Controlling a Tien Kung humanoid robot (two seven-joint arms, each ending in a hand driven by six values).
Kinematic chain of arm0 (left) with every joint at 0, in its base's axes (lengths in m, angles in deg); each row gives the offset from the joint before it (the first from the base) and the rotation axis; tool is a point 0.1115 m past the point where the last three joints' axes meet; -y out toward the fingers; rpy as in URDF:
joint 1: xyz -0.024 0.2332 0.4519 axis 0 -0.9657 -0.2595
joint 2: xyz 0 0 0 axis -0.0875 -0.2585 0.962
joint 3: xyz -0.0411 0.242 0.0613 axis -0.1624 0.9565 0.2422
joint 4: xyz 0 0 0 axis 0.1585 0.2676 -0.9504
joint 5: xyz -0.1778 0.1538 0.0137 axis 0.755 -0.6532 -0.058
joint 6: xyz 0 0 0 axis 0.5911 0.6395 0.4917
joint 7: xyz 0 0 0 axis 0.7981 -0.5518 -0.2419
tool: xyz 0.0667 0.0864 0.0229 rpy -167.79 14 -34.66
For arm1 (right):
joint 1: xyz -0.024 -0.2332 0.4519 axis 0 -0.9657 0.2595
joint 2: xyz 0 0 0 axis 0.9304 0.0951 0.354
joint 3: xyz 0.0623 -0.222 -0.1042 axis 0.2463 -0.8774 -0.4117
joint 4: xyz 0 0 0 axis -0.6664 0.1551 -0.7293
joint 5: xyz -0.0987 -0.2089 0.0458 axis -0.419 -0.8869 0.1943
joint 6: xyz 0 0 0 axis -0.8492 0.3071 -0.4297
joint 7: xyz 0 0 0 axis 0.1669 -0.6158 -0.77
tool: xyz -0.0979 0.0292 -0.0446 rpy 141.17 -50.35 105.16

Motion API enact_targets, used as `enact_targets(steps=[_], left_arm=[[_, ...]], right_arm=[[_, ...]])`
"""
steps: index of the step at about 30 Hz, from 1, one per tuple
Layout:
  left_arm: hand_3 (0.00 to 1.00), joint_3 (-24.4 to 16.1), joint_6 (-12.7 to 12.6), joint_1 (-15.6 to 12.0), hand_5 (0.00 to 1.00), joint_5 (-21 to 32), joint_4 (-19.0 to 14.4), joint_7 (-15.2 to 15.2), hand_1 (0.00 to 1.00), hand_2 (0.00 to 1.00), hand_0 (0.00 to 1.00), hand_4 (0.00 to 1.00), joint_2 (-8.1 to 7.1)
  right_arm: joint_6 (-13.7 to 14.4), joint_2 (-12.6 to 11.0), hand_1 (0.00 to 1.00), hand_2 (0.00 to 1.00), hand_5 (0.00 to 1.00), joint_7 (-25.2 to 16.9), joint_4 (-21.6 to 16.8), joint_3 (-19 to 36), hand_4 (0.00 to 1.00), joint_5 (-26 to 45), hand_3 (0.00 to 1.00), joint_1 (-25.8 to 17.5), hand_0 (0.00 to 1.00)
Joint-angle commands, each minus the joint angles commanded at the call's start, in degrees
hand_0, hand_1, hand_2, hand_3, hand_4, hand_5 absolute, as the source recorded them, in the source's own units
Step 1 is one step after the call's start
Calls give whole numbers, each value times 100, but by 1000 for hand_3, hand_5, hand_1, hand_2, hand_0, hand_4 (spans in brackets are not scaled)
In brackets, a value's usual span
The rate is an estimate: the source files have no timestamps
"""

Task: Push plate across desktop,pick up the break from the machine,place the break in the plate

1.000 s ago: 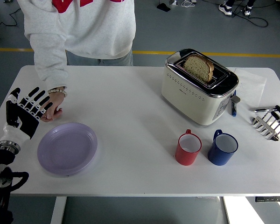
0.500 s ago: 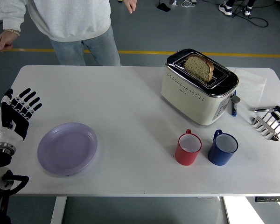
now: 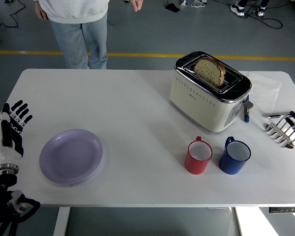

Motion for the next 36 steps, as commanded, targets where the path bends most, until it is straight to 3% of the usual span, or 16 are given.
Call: enact_targets(steps=[4,13,36], left_arm=[[864,153,-140,-32,998,74,209,-260,908,956,864,636,48],[898,401,-239,-86,998,299,476,-451,918,994,882,634,63],[897,875,-190,-302,998,573,682,-418,911,985,874,629,68]], right_arm=[[0,-3,685,675,584,1,2,-4,507,2,632,7,739],[-3,-7,682,672,581,0,10,-15,506,1,630,29,737],[-2,-13,680,671,579,-5,4,-15,505,6,629,32,736]])
